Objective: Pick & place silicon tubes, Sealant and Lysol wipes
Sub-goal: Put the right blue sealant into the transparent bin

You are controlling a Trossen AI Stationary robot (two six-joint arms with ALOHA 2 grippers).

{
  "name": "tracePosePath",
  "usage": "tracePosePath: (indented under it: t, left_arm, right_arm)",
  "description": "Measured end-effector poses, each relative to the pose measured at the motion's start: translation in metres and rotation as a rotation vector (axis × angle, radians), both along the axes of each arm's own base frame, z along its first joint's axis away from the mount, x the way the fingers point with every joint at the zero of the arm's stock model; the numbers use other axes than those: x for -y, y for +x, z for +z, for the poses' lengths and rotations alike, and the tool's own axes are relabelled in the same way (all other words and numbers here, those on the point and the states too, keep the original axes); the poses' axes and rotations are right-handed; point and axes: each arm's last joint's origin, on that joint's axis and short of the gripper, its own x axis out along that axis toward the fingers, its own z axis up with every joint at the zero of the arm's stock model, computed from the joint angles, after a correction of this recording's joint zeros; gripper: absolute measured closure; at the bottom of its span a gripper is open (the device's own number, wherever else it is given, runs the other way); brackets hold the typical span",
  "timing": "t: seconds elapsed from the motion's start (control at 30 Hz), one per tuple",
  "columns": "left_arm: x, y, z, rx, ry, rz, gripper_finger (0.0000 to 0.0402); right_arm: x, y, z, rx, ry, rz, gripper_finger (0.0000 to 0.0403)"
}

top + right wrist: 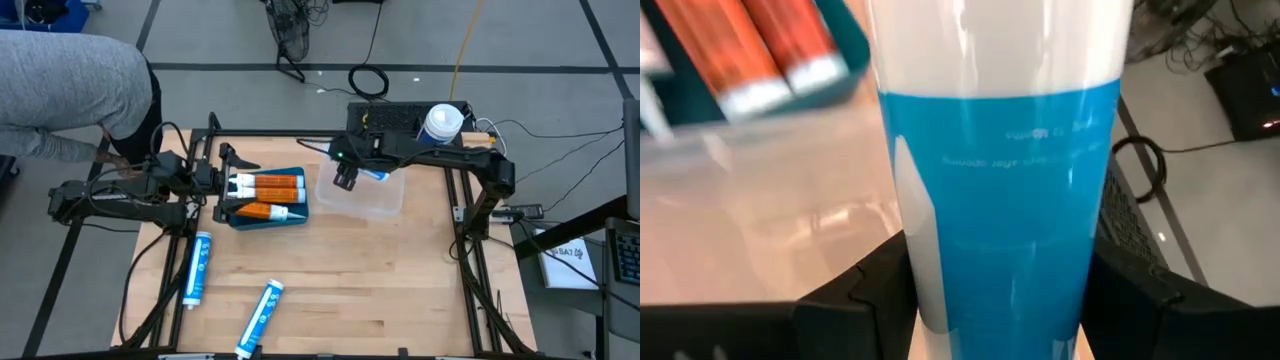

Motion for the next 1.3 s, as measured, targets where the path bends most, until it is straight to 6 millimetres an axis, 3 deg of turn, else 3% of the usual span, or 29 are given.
tracePosePath:
  t: [0.17, 0.53, 1.0, 1.3]
  left_arm:
    - [0.0, 0.0, 0.0, 0.0, 0.0, 0.0, 0.0049]
    - [0.0, 0.0, 0.0, 0.0, 0.0, 0.0, 0.004]
    - [0.0, 0.0, 0.0, 0.0, 0.0, 0.0, 0.0045]
    - [0.0, 0.0, 0.0, 0.0, 0.0, 0.0, 0.0052]
  right_arm:
    - [0.004, -0.003, -0.027, -0.058, 0.008, 0.005, 0.0198]
    - [0.008, -0.007, -0.067, -0.079, 0.008, -0.001, 0.0198]
    - [0.007, -0.014, -0.098, -0.084, 0.016, -0.007, 0.0198]
    - [0.006, -0.016, -0.105, -0.079, 0.027, -0.03, 0.0198]
